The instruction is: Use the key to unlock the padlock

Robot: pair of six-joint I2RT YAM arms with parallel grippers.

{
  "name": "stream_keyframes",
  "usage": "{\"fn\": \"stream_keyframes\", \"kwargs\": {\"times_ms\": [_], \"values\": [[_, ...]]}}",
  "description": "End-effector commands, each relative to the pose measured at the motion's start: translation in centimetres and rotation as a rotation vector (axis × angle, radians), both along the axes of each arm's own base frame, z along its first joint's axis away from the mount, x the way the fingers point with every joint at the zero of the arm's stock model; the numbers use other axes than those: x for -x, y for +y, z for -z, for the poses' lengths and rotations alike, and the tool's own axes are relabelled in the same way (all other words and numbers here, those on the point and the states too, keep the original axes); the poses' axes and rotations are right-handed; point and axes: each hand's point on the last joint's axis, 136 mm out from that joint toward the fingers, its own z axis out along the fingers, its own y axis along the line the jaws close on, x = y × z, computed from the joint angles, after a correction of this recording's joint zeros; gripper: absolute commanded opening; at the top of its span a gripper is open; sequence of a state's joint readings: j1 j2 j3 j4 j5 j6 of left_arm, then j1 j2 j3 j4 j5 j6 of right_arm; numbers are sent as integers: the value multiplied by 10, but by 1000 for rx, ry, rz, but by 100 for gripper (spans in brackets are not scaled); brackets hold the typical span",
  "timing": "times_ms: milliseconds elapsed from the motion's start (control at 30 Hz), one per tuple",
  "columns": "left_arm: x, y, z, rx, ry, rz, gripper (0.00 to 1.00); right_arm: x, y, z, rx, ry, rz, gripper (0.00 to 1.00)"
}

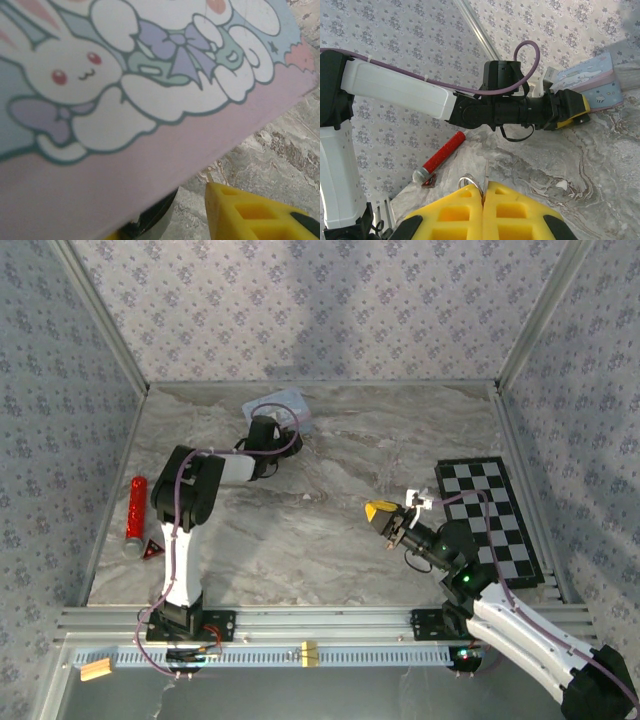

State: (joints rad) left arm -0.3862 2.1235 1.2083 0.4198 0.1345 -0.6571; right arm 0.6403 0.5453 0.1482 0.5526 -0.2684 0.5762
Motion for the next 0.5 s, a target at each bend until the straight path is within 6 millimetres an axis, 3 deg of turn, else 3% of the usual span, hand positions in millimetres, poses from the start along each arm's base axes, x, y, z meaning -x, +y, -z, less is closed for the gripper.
{"fn": "stream_keyframes", "kwargs": {"times_ms": [0, 467], "values": [[-15, -1, -6, 23, -41, -18, 43, 1, 0, -6, 0, -29, 2, 0], [-21, 4, -12, 94, -56, -34, 22, 3, 1, -8, 10, -25, -8, 0]]}}
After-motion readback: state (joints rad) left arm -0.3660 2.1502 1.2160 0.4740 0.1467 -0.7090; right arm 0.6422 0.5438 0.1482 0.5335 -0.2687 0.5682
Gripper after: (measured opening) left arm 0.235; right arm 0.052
